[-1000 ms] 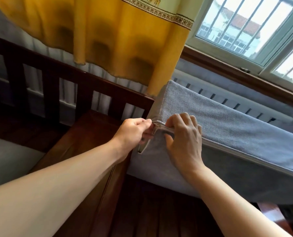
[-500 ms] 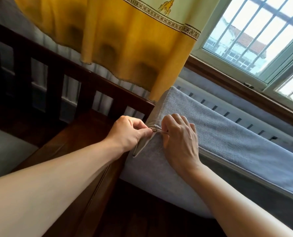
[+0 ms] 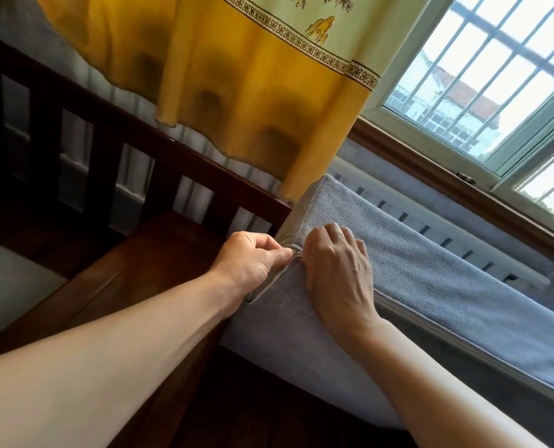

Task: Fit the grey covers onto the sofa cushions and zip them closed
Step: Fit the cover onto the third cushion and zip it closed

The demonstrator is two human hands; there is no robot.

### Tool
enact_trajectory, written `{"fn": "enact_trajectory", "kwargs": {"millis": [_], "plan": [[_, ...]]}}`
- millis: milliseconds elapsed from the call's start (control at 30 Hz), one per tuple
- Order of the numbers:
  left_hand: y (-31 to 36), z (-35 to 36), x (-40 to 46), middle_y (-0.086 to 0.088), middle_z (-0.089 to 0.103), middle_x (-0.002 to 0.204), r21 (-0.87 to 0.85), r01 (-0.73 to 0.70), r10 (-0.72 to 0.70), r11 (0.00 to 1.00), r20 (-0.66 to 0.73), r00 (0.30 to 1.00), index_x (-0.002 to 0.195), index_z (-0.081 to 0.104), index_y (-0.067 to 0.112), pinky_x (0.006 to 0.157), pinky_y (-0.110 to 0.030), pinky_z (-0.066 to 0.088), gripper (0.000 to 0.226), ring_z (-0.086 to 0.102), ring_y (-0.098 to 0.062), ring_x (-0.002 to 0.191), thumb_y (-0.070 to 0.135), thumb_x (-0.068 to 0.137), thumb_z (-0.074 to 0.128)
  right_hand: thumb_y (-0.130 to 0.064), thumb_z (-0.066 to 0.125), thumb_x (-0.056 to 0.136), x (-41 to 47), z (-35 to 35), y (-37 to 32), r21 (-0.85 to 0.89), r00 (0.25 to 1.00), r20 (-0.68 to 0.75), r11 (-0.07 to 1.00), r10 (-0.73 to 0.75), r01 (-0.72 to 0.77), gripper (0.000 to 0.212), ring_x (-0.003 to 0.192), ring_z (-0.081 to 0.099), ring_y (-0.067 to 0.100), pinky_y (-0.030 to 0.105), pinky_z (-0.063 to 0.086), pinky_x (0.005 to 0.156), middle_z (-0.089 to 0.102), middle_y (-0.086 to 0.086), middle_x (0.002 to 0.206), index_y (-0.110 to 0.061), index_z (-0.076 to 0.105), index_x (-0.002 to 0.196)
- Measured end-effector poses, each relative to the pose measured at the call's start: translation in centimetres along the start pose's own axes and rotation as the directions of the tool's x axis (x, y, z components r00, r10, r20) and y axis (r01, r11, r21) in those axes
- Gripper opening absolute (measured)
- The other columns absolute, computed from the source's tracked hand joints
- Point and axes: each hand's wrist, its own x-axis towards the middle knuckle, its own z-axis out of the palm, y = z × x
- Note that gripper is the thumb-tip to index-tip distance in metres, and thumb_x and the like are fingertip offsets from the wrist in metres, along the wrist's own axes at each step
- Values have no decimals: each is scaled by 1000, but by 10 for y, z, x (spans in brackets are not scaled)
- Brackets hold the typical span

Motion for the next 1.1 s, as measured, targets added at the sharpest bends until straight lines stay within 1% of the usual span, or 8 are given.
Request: {"fn": "enact_trajectory", "kwargs": {"millis": [100,267,400,533,633,833,1000,1100], "plan": [[4,2,-4,-9,65,73,-13,6,-6,1000,14,1000,66,65,10,70,-23,44,17,58,-15,73,16,80,73,-16,69,76,-3,-2,5,91,997,41,994,63,-67,11,85,55,28,40,44,76,59,6,86,-13,60,80],[12,7,-10,-5,58,63,87,-70,65,994,58,996,62,62,13,64,-24,41,21,50,-13,64,13,80,73,-5,68,68,-5,-1,12,184,991,33,973,132,-136,15,85,55,29,40,43,74,58,5,84,-14,59,76],[8,4,-13,-5,58,64,-48,13,-11,999,54,998,69,64,8,47,-12,40,14,50,-10,58,8,82,70,-3,67,68,-7,-1,9,213,991,-13,969,132,-126,19,81,55,28,39,43,70,57,4,81,-16,56,76],[5,4,-11,0,61,62,-158,49,-44,986,39,998,68,60,11,51,-12,43,18,58,-2,51,6,84,67,-3,67,70,-9,-1,8,229,991,-37,967,128,-117,20,81,55,27,38,43,71,57,2,81,-18,56,74],[3,4,-12,4,59,59,-184,38,-26,982,68,997,67,54,14,56,-17,46,24,63,-3,52,6,88,62,-4,67,69,-9,-1,8,235,987,-43,962,152,-138,18,81,55,26,36,41,72,57,2,80,-18,58,73],[6,6,-12,-5,53,70,-137,2,10,991,92,996,71,47,14,55,-26,49,25,55,-5,39,10,94,53,-6,68,67,-14,-1,10,269,987,-45,954,152,-135,16,85,54,27,37,41,75,58,2,83,-17,61,76],[5,13,-11,-6,52,66,-131,-20,25,991,41,999,74,46,14,50,-23,47,23,51,-4,36,12,96,51,-15,63,64,-18,-2,13,319,990,-84,944,112,-80,10,81,56,24,34,40,76,59,-1,80,-17,64,74],[2,13,-9,-6,53,66,-67,-70,71,995,19,997,77,46,12,51,-26,48,20,52,-6,37,14,97,50,-16,65,64,-20,-2,14,367,990,-110,929,89,-43,4,77,56,22,32,40,74,59,-2,76,-16,63,67]]}}
